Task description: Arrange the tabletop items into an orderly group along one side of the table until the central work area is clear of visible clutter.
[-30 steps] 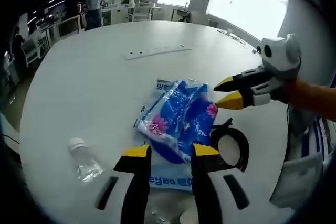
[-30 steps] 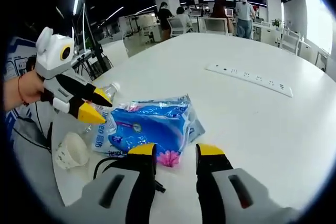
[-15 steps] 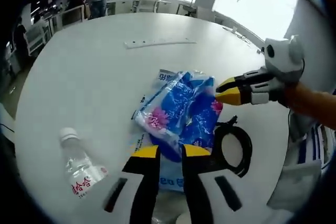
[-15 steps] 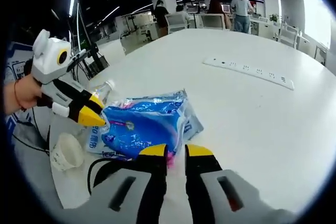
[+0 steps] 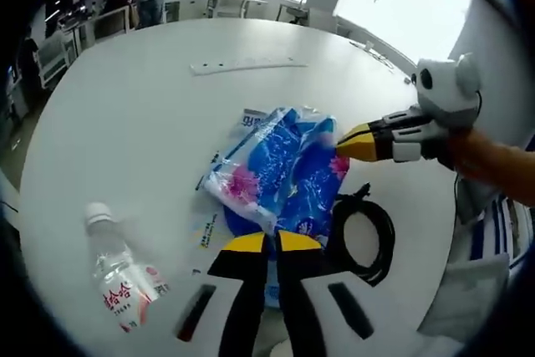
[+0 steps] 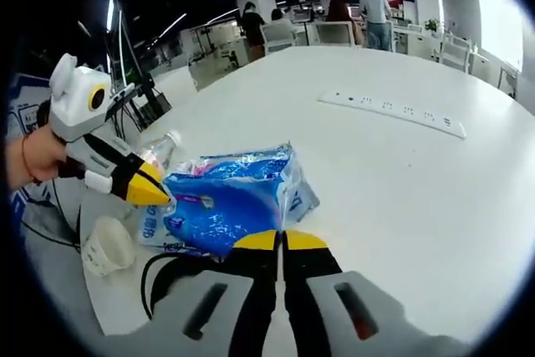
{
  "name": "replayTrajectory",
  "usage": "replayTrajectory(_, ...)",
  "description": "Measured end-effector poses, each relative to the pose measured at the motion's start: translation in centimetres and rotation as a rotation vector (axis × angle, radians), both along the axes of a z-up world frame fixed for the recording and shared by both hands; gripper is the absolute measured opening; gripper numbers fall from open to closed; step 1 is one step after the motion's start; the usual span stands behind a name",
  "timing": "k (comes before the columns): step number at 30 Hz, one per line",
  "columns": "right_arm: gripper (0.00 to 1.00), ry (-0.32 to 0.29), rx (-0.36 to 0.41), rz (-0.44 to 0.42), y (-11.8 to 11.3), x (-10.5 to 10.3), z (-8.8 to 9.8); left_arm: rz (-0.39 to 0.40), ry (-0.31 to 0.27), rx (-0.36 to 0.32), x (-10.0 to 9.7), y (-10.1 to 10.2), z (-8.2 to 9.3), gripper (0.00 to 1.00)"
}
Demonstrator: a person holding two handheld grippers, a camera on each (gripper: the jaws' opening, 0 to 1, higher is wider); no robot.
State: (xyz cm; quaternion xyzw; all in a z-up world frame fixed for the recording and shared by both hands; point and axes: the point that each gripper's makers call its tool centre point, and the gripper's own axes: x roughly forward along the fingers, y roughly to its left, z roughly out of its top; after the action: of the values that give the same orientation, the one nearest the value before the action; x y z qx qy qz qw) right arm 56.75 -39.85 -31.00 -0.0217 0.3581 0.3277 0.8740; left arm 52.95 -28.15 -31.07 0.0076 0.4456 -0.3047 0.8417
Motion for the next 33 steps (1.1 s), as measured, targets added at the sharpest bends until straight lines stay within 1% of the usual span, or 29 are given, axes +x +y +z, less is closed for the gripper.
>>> replayTrajectory(3, 0.00, -0.001, 0.009, -0.004, -0.1, -0.2, 0.4, -0.002, -0.002, -0.001, -0.1, -0.1, 0.2, 0.00)
replayTrajectory(11, 0.00, -0.014, 0.019, -0.011, -0.5, -0.3, 1.5, -0.006, -0.018, -0.015, 0.1, -0.3, 1.5, 0.00)
replayTrajectory(15, 0.00, -0.019, 0.024, -0.016, -0.7, -0.4, 1.9, -0.006, -0.021, -0.021, 0.0, -0.5, 1.8, 0.00)
replayTrajectory(33, 0.00, -0.058, 0.053, -0.056, -2.3, -0.7, 4.8, -0.030, -0.059, -0.045, 0.3, -1.9, 4.5, 0.00)
